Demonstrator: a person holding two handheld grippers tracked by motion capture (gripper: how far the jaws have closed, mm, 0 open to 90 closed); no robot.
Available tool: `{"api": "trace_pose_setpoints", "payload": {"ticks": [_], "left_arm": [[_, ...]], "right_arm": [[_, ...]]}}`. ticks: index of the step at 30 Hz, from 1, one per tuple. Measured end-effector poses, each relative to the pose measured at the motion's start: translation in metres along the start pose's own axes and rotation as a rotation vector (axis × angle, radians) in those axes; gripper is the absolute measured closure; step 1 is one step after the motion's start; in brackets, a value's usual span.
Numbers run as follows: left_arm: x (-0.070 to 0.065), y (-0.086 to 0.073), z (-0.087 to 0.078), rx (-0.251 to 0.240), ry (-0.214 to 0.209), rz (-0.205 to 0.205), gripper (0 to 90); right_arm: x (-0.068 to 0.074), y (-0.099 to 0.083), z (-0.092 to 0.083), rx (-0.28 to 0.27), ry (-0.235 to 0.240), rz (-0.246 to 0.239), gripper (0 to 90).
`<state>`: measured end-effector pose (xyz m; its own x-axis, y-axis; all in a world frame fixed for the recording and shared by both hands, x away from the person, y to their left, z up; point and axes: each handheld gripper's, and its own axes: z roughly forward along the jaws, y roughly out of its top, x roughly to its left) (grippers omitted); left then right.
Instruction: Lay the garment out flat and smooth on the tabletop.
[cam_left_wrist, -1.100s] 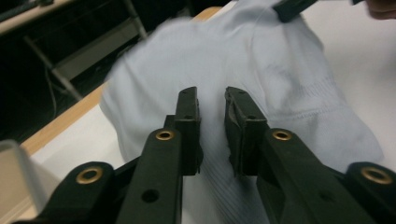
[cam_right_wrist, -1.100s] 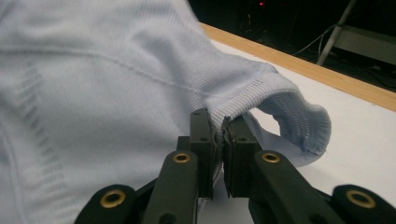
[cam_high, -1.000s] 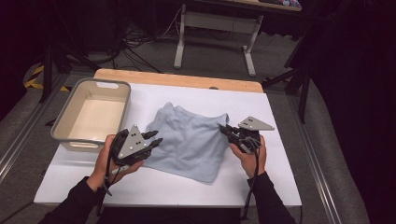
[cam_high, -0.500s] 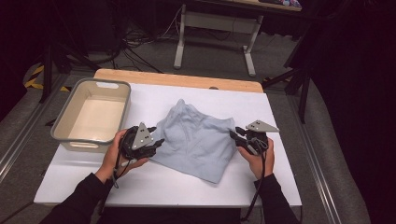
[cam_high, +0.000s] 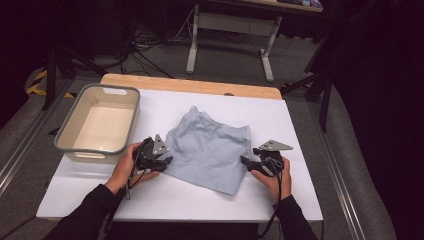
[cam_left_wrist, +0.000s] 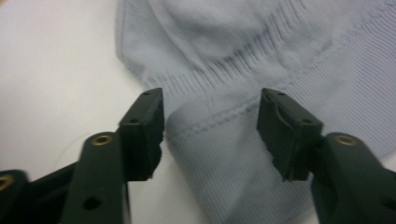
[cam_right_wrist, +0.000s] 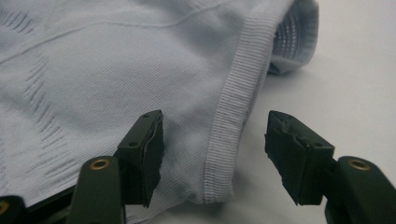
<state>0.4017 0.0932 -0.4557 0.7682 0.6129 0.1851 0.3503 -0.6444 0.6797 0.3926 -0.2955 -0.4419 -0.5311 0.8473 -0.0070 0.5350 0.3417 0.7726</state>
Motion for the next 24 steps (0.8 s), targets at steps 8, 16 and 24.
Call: {"api": "trace_pose_setpoints", "payload": {"ticks": [8,16,24], "left_arm": [[0.0,-0.002,-0.001,0.013,-0.122,0.023,86.2],[-0.011,-0.011,-0.012,0.001,-0.155,0.063,89.0],[-0.039,-0.018,-0.025,-0.008,-0.167,0.133,89.0]], "right_arm": [[-0.004,-0.003,0.011,0.036,0.078,0.037,59.0],[-0.001,0.003,0.005,-0.034,0.023,-0.027,80.5],[0.002,0.015,0.006,-0.096,-0.04,-0.069,84.0]]}}
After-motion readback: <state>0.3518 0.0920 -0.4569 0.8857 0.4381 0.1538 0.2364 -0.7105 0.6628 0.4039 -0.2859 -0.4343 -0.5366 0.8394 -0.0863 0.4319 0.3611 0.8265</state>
